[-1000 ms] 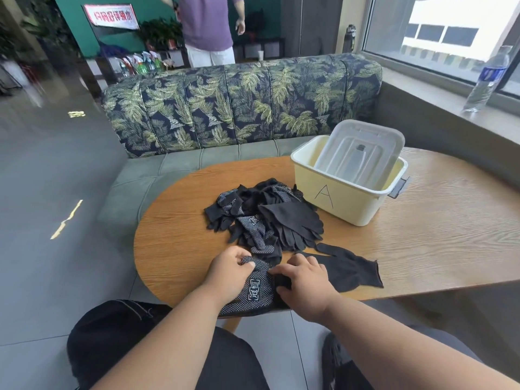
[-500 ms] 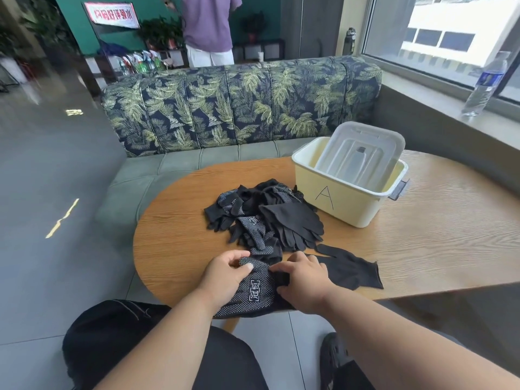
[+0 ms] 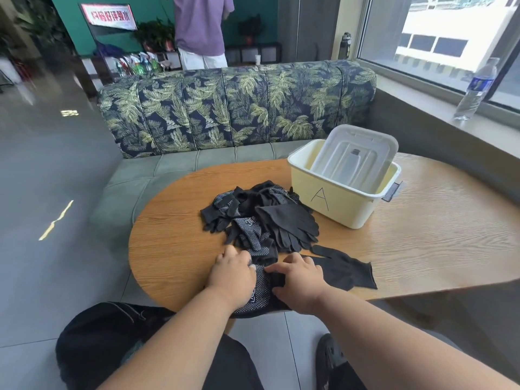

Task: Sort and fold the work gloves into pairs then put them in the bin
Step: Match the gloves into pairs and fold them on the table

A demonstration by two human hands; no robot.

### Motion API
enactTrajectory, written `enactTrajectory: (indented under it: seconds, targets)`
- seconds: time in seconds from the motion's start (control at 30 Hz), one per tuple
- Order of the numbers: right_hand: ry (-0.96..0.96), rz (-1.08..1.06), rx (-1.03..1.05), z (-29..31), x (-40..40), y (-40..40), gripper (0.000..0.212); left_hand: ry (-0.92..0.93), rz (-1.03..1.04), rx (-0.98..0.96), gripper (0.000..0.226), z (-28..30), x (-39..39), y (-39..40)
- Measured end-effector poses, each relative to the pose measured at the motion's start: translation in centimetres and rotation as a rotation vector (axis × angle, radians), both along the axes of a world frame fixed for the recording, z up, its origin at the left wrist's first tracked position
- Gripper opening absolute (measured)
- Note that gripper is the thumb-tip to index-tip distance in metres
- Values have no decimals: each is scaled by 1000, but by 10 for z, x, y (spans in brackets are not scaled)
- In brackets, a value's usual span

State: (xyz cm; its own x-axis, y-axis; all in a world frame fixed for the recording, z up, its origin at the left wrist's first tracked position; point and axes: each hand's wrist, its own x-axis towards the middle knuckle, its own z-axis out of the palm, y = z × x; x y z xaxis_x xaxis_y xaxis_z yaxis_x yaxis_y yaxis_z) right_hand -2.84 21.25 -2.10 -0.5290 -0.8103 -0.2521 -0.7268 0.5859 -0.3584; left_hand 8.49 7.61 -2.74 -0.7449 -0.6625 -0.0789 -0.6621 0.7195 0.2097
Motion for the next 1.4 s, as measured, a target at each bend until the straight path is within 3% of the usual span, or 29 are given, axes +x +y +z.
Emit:
enactTrajectory:
  seconds: [0.1,0.3,0.47,0.63,0.83,1.4]
  targets:
    - [-8,0,6,1,-1,-2,54,-16,-117,-7,26,2,1,-5]
    - [-30,-13,-5,0,-1,-2,55,-42,-139,53,24,13,-1,-14]
    - [-26,-6,-6,0,-2,-2,54,95,-100,167,13,8,1,-16]
    - [-25,1,-9,0,-1,-2,53,296,13,392,4,3,10,-15]
    - [-18,3,-11,-4,-1,-1,53,542,192,653,21,-10,21,-22]
    - [141,79,-63,-21,8,10,59,718,406,866,13,-13,8,-20]
